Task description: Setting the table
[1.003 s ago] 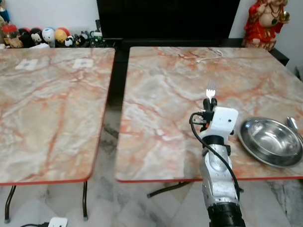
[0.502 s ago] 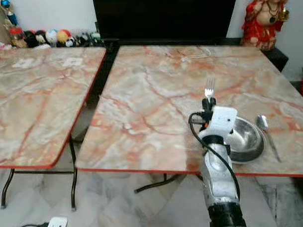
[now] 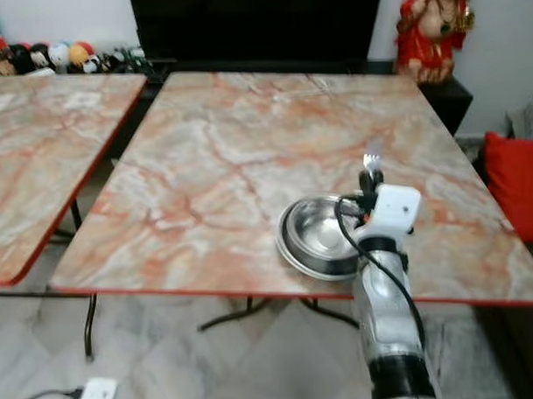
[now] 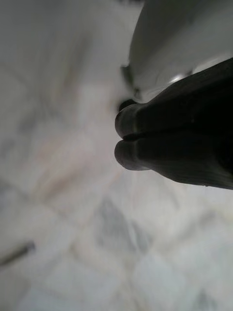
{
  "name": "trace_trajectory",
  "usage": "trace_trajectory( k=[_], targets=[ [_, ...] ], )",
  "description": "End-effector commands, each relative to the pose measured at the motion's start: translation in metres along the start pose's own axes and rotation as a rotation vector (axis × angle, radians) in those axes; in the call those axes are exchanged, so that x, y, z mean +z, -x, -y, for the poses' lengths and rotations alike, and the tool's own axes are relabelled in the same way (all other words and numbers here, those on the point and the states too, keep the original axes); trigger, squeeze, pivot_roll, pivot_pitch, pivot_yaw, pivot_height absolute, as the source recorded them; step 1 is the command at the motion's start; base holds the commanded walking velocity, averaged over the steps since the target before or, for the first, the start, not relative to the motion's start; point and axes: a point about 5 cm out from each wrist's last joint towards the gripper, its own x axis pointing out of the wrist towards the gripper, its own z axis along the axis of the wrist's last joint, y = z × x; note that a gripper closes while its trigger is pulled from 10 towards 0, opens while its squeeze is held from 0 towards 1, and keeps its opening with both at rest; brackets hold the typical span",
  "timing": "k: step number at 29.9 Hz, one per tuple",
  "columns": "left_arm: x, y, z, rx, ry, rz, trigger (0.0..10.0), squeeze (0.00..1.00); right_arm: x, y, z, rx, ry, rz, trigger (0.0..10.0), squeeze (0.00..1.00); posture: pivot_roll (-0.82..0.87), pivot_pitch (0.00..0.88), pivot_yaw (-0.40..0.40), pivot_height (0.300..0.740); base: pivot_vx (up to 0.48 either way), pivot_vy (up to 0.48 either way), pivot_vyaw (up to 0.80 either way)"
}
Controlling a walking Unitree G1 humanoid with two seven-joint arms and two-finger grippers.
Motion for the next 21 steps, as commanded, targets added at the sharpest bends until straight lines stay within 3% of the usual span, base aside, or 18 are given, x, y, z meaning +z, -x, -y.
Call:
trace_trajectory(
  k=[1, 21],
  targets=[
    [-0.0052, 0.0014, -0.0079, 0.019, -0.003, -0.020, 10.0, 0.00, 0.0045, -0.0024, -0.0073, 0.015, -0.010, 0.017, 10.0, 0.00, 0.03, 0.010, -0.012, 0.740, 0.000, 0.000, 0.00],
    [-0.0059, 0.0016, -0.0079, 0.025, 0.017, -0.019, 10.0, 0.00, 0.0033, -0.0025, -0.0046, -0.003, -0.008, 0.007, 10.0, 0.00, 0.02, 0.016, -0.010, 0.740, 0.000, 0.000, 0.00]
  ],
)
